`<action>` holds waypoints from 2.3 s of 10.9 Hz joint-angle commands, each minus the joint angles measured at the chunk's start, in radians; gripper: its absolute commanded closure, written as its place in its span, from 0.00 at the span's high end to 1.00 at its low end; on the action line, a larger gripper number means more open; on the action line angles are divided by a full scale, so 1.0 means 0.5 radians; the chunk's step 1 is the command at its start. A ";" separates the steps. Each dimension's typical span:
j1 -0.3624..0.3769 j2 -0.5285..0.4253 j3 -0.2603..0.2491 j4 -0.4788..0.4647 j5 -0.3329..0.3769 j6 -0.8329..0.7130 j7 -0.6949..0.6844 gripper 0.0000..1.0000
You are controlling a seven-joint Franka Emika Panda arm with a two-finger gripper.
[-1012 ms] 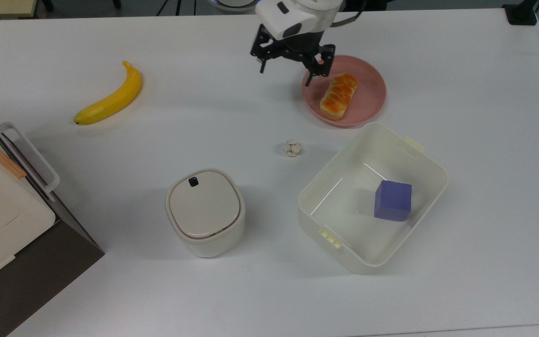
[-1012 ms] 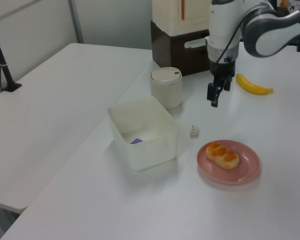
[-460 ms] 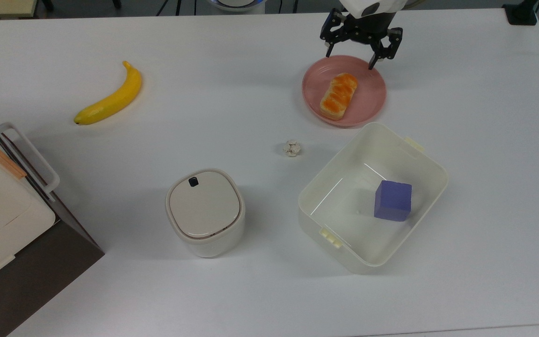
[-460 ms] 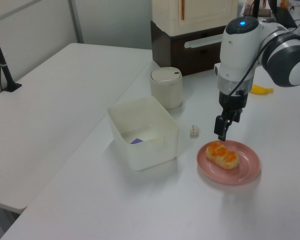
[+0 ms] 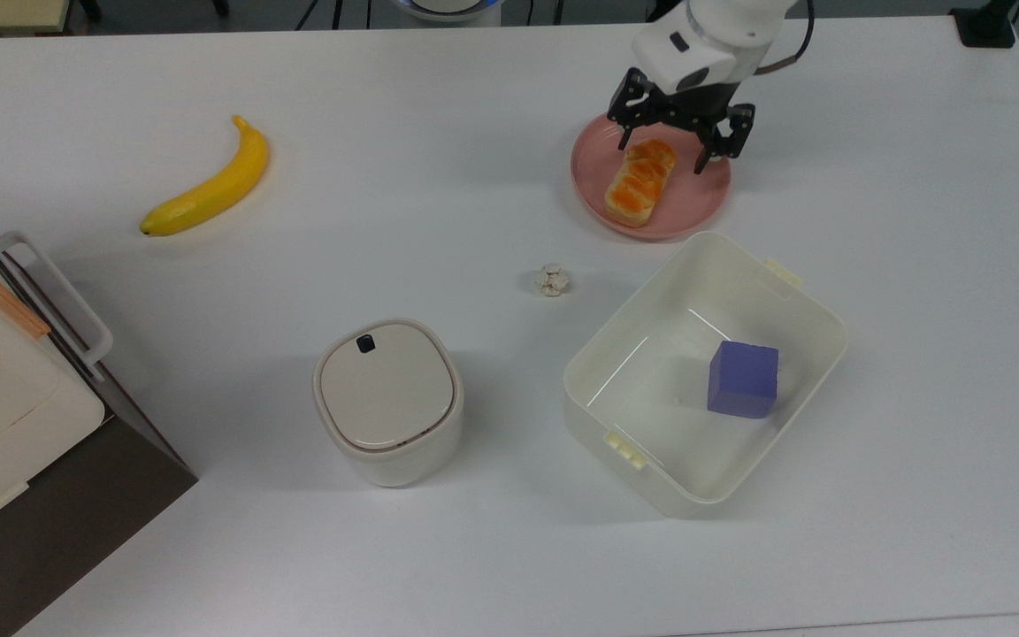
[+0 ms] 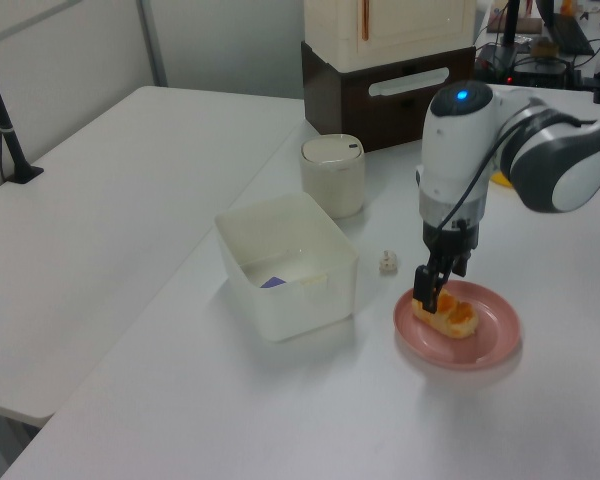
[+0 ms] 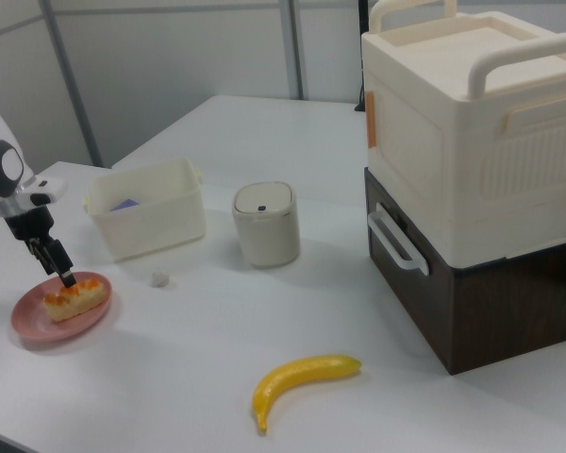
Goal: Put the bread on the table
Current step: 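Lower the gripper and close it on the bread roll, then lift the bread roll off the plate and carry it beside the plate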
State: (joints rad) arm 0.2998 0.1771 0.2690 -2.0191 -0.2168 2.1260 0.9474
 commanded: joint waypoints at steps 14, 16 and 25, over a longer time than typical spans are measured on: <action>0.032 0.109 -0.029 0.169 -0.150 -0.155 -0.283 0.00; 0.029 0.076 -0.032 0.249 0.034 -0.370 -0.681 0.00; -0.029 0.066 -0.474 0.225 -0.225 -0.601 -1.367 0.00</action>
State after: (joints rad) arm 0.2854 0.2152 0.0357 -1.8478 -0.2507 1.8348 0.2935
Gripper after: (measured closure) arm 0.890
